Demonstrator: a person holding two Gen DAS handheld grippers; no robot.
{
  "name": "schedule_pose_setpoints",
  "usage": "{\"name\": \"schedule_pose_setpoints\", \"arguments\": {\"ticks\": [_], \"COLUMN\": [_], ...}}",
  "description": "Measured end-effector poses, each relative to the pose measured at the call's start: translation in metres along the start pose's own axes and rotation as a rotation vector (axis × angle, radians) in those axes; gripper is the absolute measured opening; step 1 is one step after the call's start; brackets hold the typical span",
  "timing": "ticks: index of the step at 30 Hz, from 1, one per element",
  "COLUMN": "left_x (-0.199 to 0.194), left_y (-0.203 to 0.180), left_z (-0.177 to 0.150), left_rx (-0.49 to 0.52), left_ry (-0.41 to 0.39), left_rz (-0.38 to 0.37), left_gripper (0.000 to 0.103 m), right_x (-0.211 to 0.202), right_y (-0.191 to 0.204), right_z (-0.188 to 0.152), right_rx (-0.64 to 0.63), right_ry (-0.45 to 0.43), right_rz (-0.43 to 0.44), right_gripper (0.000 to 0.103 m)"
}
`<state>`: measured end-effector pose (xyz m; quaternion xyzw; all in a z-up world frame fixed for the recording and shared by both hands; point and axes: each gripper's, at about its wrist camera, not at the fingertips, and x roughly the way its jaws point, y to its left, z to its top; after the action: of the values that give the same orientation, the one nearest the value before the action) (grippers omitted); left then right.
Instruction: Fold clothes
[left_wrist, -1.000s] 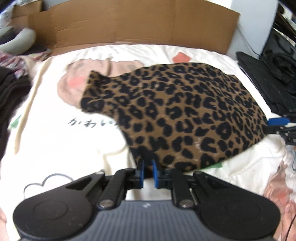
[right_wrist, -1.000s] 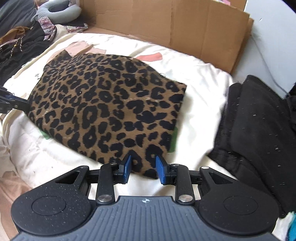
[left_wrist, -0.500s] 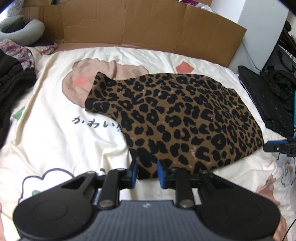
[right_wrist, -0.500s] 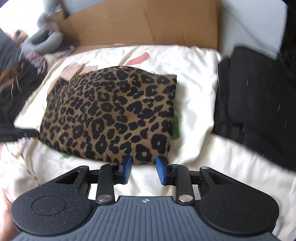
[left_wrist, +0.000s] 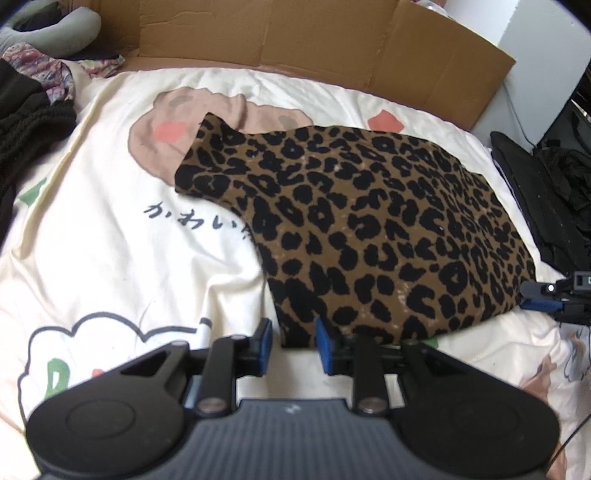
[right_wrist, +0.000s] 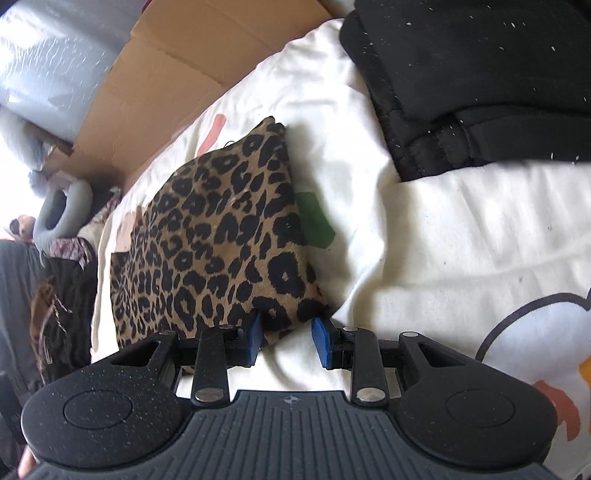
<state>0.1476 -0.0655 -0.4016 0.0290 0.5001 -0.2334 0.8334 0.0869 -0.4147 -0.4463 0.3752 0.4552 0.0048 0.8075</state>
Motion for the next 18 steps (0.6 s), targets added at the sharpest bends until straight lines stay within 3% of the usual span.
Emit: {"name": "schedule_pose_setpoints", "arguments": {"ticks": [4,11,14,16,18], "left_x": [0.001,0.008,0.010,0.012,0.012], "left_y": [0.004,0.007,0.008,0.011,0.013], "left_z": [-0.002,-0.007,-0.009,-0.010,-0.012], "left_rx": [-0.018,-0.040,-0.044,-0.054,-0.056], "left_ry": [-0.015,-0.032,-0.044,-0.057,-0.071], "left_rz": [-0.025,-0.062,-0.082,-0.096,-0.107], "left_gripper": [0.028,0.029,0.030,0.031,0.031], "right_x": [0.000,-0.002,0.002,0.006,0.011], "right_y": [0.003,0.005,0.000,-0.007,-0.015], "right_z": [0.004,0.012,0.012,0.011,0.010], "right_rx": [-0.002,0.016,0.056,0.101,0.149], "right_ry": [-0.012,-0.042,-0.041,-0.033,-0.026], "right_rz": [0.016,0.050,0.068,0.083,0.101], "right_gripper": [0.011,0.012,0.016,0.025,0.025]}}
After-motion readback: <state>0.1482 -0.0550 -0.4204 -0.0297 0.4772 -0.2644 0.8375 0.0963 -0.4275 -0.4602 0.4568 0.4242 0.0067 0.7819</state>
